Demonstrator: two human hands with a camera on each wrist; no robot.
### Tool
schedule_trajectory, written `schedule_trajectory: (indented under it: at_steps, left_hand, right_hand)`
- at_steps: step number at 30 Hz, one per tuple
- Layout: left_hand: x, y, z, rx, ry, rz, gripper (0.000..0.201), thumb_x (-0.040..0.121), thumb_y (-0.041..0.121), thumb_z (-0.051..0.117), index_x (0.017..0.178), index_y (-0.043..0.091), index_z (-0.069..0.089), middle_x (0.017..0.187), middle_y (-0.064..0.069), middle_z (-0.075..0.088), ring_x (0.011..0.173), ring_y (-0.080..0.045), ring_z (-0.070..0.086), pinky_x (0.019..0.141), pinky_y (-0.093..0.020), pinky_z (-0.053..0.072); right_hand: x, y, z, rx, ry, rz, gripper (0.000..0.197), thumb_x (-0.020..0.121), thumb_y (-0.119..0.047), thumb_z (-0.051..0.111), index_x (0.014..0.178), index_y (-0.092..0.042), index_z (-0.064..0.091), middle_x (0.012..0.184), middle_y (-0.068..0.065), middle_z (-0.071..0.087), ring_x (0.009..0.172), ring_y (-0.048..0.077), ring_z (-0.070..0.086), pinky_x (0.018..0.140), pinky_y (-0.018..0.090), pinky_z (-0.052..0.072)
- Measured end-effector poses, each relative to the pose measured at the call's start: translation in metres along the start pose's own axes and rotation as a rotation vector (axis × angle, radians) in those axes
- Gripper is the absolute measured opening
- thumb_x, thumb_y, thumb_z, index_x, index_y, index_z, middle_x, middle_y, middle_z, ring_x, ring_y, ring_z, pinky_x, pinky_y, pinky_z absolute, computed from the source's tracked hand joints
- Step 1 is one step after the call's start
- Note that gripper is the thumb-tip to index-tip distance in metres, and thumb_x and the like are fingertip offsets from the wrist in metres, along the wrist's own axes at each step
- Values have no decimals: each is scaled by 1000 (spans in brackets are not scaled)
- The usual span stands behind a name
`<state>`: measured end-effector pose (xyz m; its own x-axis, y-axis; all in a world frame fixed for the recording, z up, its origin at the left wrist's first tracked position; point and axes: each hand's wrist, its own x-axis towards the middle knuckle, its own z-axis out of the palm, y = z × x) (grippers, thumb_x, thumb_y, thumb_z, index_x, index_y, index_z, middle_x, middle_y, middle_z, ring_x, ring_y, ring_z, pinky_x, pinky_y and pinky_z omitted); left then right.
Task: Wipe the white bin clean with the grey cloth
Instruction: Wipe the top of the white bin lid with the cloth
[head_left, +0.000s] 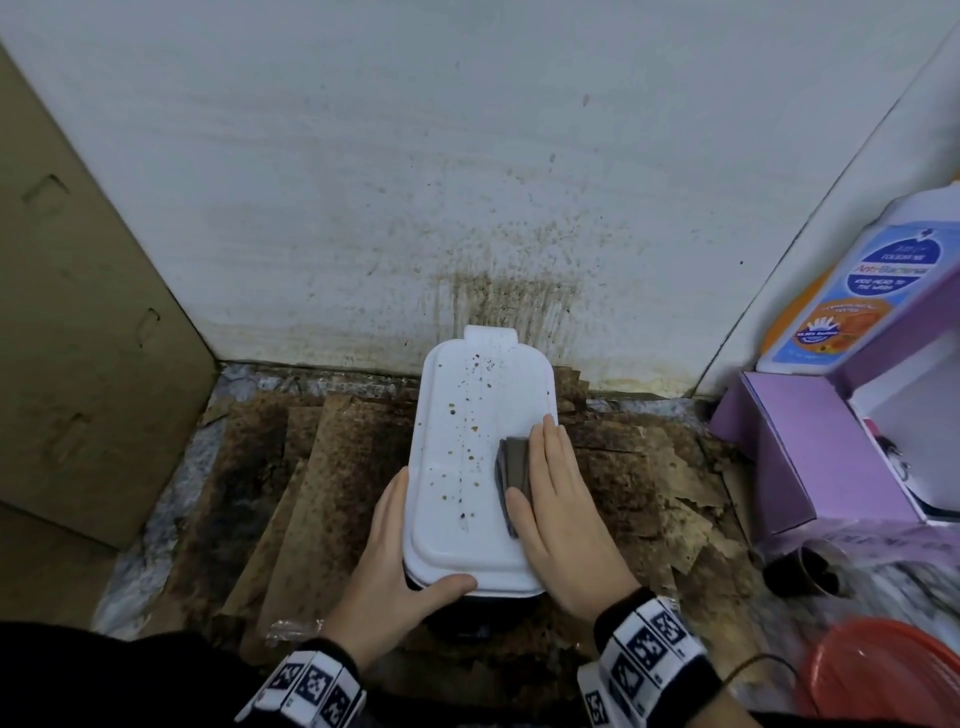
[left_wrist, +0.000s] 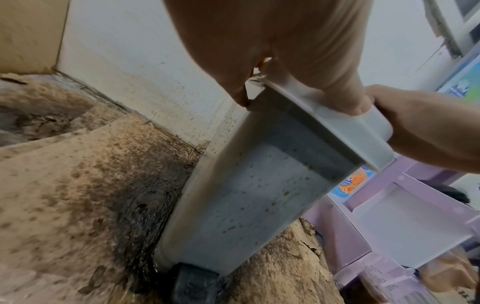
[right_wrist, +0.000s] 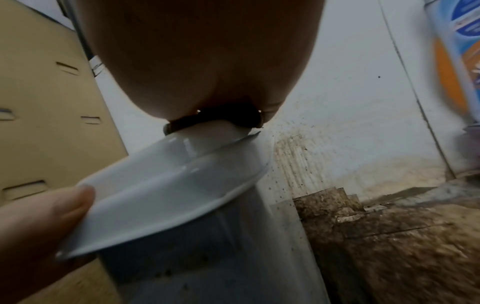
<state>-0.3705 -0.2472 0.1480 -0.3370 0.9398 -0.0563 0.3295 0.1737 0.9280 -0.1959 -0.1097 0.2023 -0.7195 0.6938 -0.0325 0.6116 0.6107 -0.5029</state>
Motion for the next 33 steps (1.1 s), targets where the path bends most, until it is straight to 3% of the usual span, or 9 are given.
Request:
schedule_trajectory:
  at_steps: [4,11,14,19,22,27,33]
  left_hand:
    - [1,-1,0,-19,-3,-1,120,70,60,83,156,45,-1,159,35,1,147,12,9,113,-25,25]
    - [1,3,-2,-59,-30,-37,120,70,60,83,154,50,-2,157,39,0,146,14,9,115,-31,27]
    - [2,4,-2,-60,-44,-41,119,72,59,82,153,53,-4,156,42,-2,145,16,9,116,-31,26]
    - [1,4,-2,-45,-47,-31,118,72,59,82,151,54,-6,154,43,-4,143,19,7,115,-29,25]
    - [0,4,-2,-40,-40,-15,117,74,54,83,152,52,-3,156,40,-1,145,15,10,114,-28,27]
    - [-1,2,0,-16,-22,3,118,72,58,82,151,53,-5,157,38,0,146,12,10,114,-26,27]
    - [0,-1,-1,-28,-34,-27,120,71,62,81,153,51,-6,157,38,-3,147,12,8,118,-32,26]
  right_hand:
    - [23,7,0,31,4,25,70,107,-44,24,154,-17,-18,160,-8,-30,147,5,-26,119,23,-7]
    - [113,34,-37,122,-148,62,78,105,-48,29,154,-11,-20,162,-1,-28,151,13,-14,115,21,2]
    - [128,38,-43,137,-172,65,80,104,-49,30,154,-11,-20,162,1,-27,152,15,-10,114,20,4]
    - [96,33,-33,220,-145,82,80,104,-48,32,154,-16,-21,161,-6,-28,150,9,-15,120,24,2]
    - [56,26,-24,240,-131,68,78,104,-49,32,154,-20,-22,160,-12,-30,148,2,-19,122,25,0]
    - [-9,10,-6,244,-60,28,76,105,-47,31,152,-26,-24,158,-18,-32,144,-7,-25,121,21,-5]
    - [2,15,-4,235,-38,1,75,105,-48,29,152,-25,-24,158,-18,-33,145,-5,-25,121,24,-4]
